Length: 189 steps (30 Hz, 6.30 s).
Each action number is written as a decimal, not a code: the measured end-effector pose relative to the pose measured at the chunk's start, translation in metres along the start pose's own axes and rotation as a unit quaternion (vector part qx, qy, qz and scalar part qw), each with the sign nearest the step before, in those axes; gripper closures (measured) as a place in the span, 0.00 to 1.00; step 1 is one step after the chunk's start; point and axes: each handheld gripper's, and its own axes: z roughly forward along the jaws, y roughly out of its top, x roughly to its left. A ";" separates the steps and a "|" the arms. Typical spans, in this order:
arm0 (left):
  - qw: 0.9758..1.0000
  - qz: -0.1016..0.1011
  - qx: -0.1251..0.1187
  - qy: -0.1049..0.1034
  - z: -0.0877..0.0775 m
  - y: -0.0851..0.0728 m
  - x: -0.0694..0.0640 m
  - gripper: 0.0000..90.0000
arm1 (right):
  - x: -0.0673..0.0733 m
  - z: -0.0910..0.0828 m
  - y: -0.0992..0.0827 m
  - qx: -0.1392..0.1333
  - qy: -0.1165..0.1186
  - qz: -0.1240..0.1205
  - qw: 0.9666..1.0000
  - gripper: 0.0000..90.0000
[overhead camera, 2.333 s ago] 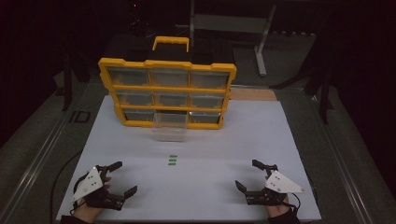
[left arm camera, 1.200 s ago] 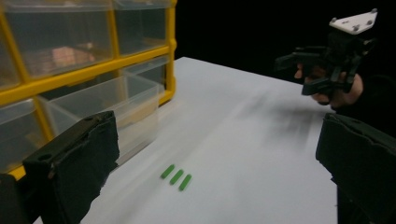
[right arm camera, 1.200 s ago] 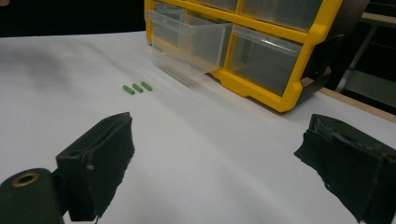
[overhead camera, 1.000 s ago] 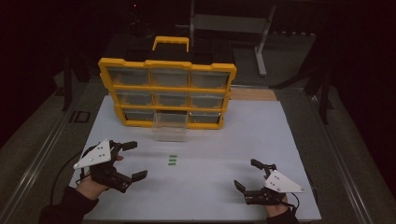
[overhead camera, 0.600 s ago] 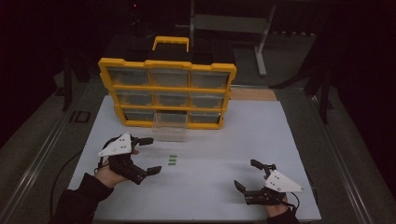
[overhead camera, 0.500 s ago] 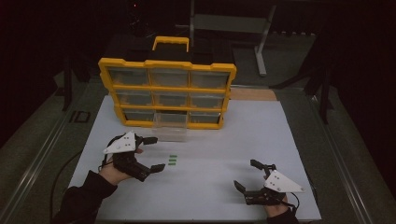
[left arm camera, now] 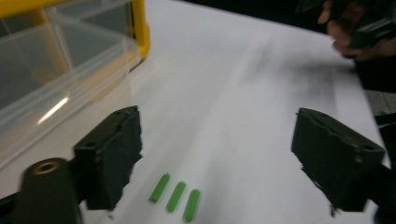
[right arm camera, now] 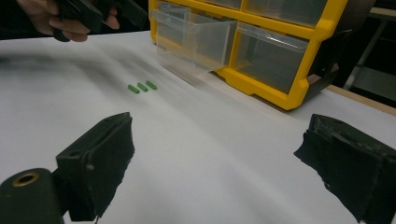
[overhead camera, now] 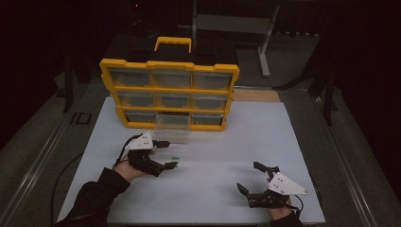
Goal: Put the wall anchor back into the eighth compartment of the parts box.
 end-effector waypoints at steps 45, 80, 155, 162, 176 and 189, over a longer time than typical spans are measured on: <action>0.986 0.012 0.165 0.032 0.056 -0.015 0.029 0.93 | -0.002 0.000 -0.001 0.007 -0.003 0.004 1.000 0.10; 0.982 0.093 0.164 -0.014 -0.017 0.051 0.026 0.93 | -0.001 -0.002 0.000 -0.013 -0.001 -0.003 1.000 0.10; 0.981 -0.079 0.159 0.085 0.005 0.093 0.078 0.10 | -0.001 -0.002 -0.001 -0.008 0.007 -0.004 1.000 0.10; 0.987 -0.064 0.136 0.062 -0.001 0.093 0.066 0.00 | -0.001 -0.003 -0.001 -0.008 0.006 -0.002 1.000 0.10; 0.994 -0.042 0.093 0.044 -0.020 0.087 0.040 0.00 | -0.001 -0.003 0.000 -0.009 0.005 -0.005 1.000 0.10; 0.996 -0.053 0.073 0.030 -0.027 0.064 0.022 0.00 | 0.000 -0.002 0.000 -0.007 0.006 -0.003 1.000 0.10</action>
